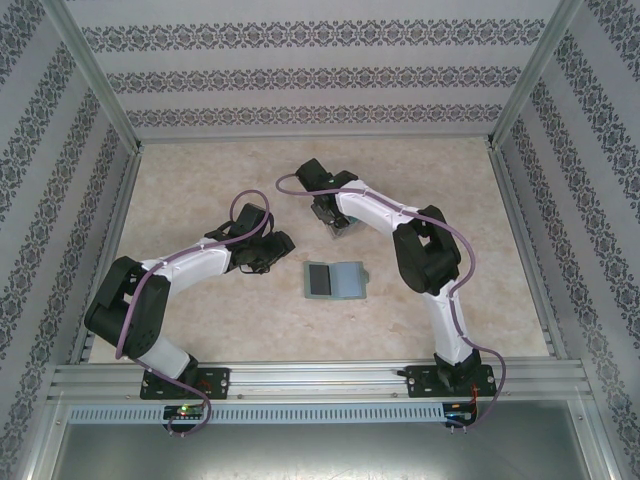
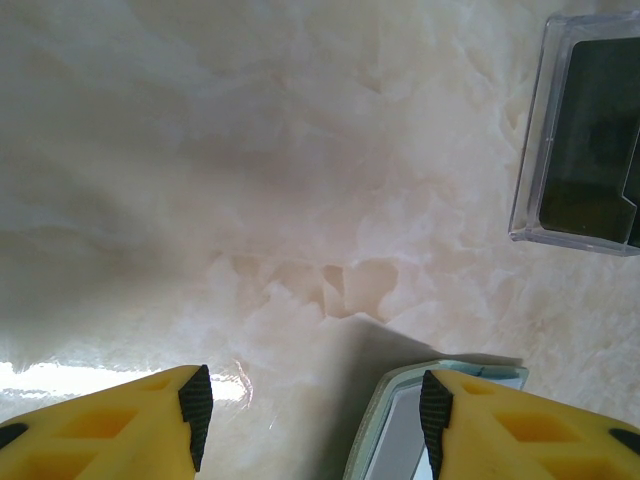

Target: Put the credit cards into the card holder

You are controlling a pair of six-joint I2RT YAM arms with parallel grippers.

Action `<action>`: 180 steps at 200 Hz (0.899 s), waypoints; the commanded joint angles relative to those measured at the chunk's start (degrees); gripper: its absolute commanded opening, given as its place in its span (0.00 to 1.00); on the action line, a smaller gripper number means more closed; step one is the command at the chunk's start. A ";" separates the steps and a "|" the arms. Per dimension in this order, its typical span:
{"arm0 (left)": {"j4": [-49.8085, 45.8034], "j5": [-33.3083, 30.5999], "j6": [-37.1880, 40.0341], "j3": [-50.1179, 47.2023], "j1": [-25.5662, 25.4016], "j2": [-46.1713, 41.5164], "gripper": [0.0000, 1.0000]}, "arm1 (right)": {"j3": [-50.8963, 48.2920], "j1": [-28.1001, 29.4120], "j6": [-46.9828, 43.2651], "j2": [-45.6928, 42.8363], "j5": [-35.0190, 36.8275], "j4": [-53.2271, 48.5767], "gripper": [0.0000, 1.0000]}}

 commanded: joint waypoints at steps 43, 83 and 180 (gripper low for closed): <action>1.34 0.45 -0.57 0.53 0.82 0.88 0.60 | -1.03 -0.75 -0.57 -2.99 1.89 -0.08 0.17; 1.33 0.36 -0.66 0.17 0.88 0.47 0.60 | -1.10 -0.44 0.30 -4.96 -0.36 -0.71 0.12; 0.90 1.51 1.07 2.56 0.88 -0.58 0.59 | -4.06 -1.90 9.02 -14.80 -11.79 -0.75 0.06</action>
